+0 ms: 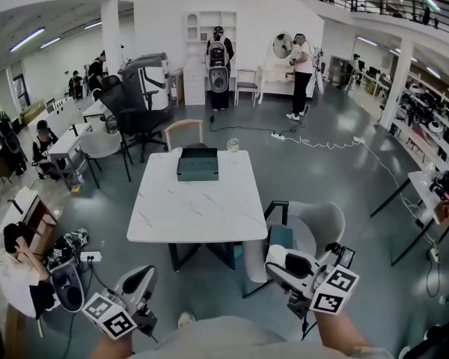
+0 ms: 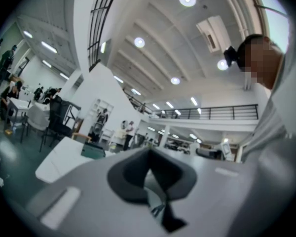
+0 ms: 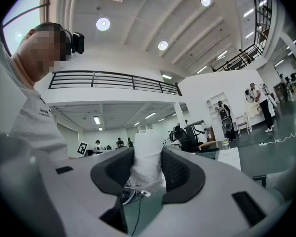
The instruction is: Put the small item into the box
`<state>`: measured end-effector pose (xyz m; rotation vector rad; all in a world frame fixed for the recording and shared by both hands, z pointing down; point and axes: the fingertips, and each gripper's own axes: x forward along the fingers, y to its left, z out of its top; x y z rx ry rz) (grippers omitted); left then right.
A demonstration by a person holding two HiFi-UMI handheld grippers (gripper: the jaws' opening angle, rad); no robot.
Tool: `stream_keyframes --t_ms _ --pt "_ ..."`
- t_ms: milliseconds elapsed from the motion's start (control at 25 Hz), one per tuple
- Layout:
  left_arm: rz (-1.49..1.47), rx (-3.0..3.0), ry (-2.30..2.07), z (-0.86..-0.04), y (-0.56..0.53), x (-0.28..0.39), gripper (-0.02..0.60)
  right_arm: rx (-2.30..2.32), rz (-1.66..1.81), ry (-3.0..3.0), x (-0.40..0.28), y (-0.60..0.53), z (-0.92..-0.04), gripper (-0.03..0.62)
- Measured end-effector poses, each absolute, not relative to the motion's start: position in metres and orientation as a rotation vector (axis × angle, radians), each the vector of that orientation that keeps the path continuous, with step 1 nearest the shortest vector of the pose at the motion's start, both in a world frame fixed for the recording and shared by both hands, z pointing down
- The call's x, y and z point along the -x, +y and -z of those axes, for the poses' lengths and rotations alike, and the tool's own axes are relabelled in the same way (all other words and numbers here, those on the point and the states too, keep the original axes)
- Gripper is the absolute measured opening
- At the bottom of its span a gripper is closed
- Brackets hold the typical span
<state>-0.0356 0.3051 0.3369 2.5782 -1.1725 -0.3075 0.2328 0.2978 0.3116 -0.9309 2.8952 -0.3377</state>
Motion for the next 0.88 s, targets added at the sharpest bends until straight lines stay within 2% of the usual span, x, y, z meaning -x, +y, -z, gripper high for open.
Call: stream_keyframes --t_ms 640,880 --pt "0.312 -2.644 -0.971 -0.339 0.117 0.167 0.005 1.111 0.3 2.851 -0.096 0.137 -0.29 0.166" --pt "0.308 -2.63 -0.958 -0.345 0.074 0.206 0.005 1.148 0.292 2.846 -0.067 0.092 -0.286 0.166"
